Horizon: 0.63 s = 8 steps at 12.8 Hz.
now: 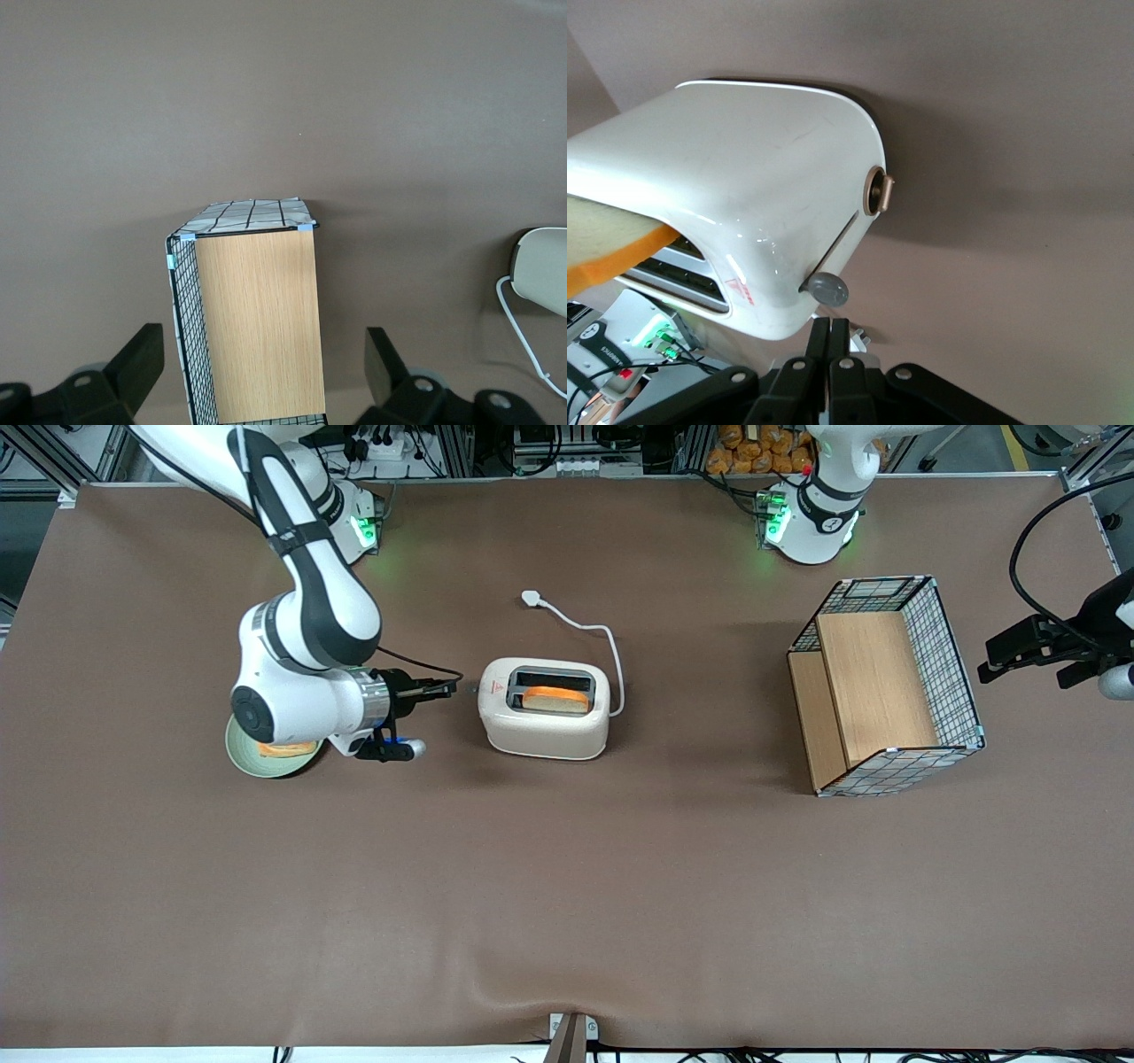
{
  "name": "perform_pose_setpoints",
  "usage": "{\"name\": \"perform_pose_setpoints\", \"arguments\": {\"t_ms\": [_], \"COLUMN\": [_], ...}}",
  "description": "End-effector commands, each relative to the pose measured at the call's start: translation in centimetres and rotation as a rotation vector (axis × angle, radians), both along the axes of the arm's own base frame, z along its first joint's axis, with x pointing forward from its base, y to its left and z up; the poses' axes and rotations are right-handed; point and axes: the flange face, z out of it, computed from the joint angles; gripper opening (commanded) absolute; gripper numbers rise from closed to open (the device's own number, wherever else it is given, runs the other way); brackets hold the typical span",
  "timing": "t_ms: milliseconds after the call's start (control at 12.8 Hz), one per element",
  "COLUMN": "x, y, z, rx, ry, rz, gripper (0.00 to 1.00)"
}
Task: Press toaster button with right arm
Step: 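Lower the right gripper onto the toaster's grey lever knob, then press the grey lever knob down with the right gripper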
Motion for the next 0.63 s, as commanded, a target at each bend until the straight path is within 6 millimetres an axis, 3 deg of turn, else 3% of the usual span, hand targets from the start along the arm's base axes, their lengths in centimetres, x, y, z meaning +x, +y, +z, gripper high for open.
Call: {"name": "perform_pose_setpoints", "arguments": {"t_ms": [0, 548], "x": [-0.7, -1.8], "y": [0.7, 0.2], "z": [-0.3, -3.9], "rx": [0.012, 0.092], "ry": [-0.016, 0.028], "rz": [-0.01, -0.038], "gripper": [0.06, 0.06]}}
